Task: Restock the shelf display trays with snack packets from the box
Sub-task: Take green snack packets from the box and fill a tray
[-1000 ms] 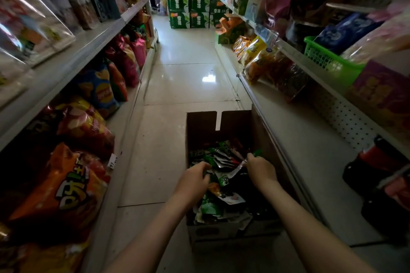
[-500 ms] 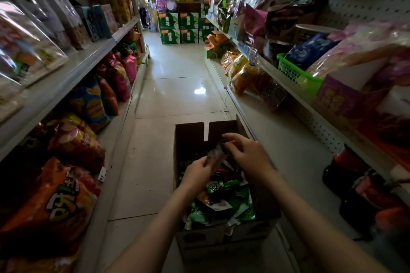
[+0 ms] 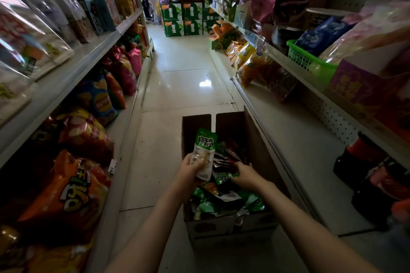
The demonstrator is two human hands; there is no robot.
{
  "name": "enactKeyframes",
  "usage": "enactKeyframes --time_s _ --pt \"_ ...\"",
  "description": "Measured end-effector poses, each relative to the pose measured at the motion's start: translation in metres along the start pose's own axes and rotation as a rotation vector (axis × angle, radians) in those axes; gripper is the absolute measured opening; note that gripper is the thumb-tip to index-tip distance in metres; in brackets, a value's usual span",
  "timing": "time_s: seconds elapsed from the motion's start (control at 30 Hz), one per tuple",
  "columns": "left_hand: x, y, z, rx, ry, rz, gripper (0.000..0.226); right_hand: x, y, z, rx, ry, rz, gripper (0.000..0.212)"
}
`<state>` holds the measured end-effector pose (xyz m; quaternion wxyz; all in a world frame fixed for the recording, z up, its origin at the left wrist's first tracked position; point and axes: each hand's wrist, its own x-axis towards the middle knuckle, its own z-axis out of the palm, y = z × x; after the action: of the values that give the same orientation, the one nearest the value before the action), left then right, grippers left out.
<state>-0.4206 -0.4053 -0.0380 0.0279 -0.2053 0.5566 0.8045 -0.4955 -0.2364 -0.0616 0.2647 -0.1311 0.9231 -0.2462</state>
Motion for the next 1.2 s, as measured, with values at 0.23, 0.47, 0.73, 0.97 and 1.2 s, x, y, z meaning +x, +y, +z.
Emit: enactKeyframes --time_s 0.23,0.47,0.73,0.97,1.2 --pt "0.011 -0.004 -0.011 0.015 0.04 -0.053 0.033 0.021 0.007 0.033 -0.57 -0.043 -0.1 0.056" --pt "0.028 0.003 -0.017 -0.04 0.132 -0.016 0.03 0.033 -0.001 0.026 -0.616 0.483 -0.302 0.022" --pt "-0.006 0.077 0.01 -0.057 0.238 -0.103 0.028 -0.013 -0.068 -0.075 0.588 0.594 -0.023 0.018" --pt "-0.064 0.185 0.063 -0.08 0.304 -0.178 0.024 -0.105 -0.124 -0.185 1.174 0.46 0.069 0.019" --pt "-0.137 0.274 0.123 -0.022 0.075 -0.322 0.028 -0.202 -0.168 -0.266 1.256 0.301 0.095 0.014"
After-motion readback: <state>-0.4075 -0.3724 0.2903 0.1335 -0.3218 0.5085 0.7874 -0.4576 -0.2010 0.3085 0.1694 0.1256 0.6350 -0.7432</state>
